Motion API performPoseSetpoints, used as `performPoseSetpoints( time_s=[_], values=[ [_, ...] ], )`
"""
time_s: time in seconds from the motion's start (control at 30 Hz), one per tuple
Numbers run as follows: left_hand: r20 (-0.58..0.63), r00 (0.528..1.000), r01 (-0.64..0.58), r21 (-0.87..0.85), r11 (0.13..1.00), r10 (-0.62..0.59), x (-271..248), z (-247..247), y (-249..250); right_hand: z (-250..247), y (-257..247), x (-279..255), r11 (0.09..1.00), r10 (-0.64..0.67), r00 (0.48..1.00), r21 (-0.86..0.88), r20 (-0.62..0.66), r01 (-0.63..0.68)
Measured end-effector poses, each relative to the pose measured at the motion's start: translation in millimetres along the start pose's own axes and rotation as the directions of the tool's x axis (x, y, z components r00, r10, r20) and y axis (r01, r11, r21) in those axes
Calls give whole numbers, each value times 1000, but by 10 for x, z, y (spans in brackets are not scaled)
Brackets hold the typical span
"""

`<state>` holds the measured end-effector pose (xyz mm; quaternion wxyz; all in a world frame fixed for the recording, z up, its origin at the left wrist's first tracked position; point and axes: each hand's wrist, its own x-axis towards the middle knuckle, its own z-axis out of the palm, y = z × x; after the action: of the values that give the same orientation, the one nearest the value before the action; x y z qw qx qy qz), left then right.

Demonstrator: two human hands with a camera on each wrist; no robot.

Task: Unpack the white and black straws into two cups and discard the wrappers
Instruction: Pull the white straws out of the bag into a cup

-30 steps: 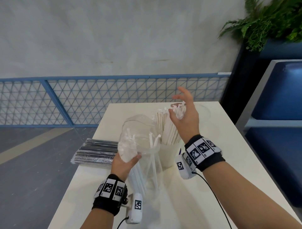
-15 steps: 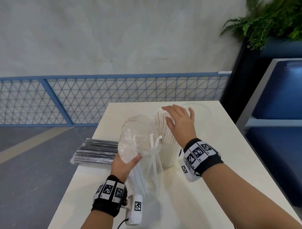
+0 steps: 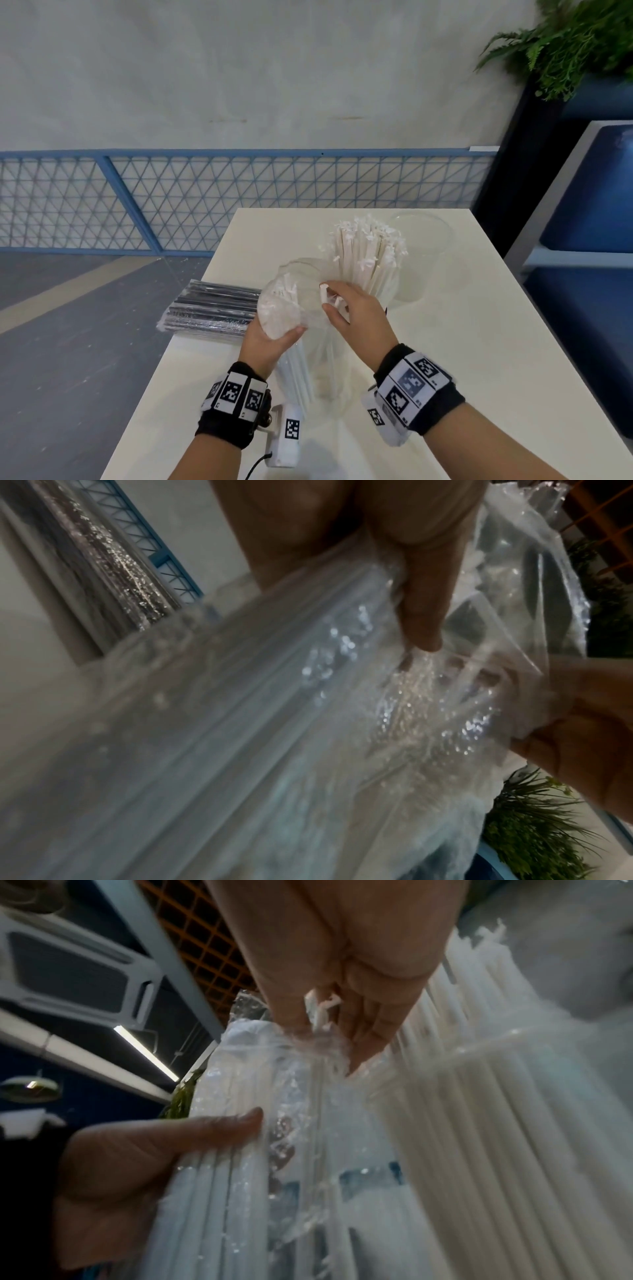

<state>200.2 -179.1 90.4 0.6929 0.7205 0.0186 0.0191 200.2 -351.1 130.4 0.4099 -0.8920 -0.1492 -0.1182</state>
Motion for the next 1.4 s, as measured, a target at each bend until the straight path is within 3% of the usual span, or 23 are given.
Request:
performPoseSetpoints(
  time_s=[0.1, 0.3, 0.43, 0.57, 0.63, 0.7, 0.77, 0.83, 0.93, 0.97, 1.0, 1.07, 1.13, 1.3, 1.4],
  values=[
    [43, 999, -1, 0, 1000, 1, 4, -32, -7, 59, -21, -29, 993, -106, 991, 37, -86, 110],
    [177, 984, -21, 13, 1000, 18, -7, -33, -7, 213, -43, -58, 983, -180, 982, -27, -52, 179],
    [238, 971, 34, 20, 999, -38, -3, 10, -30, 277, -85, -43, 992, -36, 996, 123, 87, 25],
    [289, 957, 31, 19, 999, -35, -19, -1, -33, 272, -72, -53, 927, 62, 988, 358, 143, -110],
    [320, 947, 9, 36, 999, -20, -41, 14, 15, 281, -73, -81, 895, 55, 995, 438, 89, -88],
    [352, 936, 4, 35, 999, -16, -43, 8, 21, 299, -51, -95, 919, 4, 999, 393, -43, 13],
    [370, 928, 16, 58, 998, -36, -56, 16, 59, 320, -28, -101, 931, -51, 994, 355, -97, 82],
    [416, 905, 44, 110, 993, -86, -82, 20, 107, 303, -29, -114, 908, -23, 1000, 419, -6, 24],
    [443, 881, 49, 259, 965, -164, -48, 70, 189, 271, -58, -110, 849, 124, 971, 485, 204, -210],
    [487, 857, 3, 324, 946, -169, -49, 63, 185, 268, -66, -105, 832, 164, 959, 491, 229, -259],
    [487, 844, 36, 364, 931, -223, -49, 66, 256, 280, -57, -104, 819, 200, 951, 493, 234, -294],
    [548, 810, 7, 352, 936, -212, -68, 82, 238, 292, -71, -108, 786, 248, 944, 524, 217, -328],
    [388, 884, 201, 188, 961, -260, -61, 90, 156, 302, -80, -132, 746, 274, 947, 585, 166, -318],
    [404, 909, -7, 259, 966, -101, -108, 71, 169, 292, -120, -165, 666, 374, 924, 668, 87, -332],
    [378, 919, -13, 319, 948, -115, -123, 59, 198, 283, -98, -157, 625, 390, 914, 699, 106, -348]
  ],
)
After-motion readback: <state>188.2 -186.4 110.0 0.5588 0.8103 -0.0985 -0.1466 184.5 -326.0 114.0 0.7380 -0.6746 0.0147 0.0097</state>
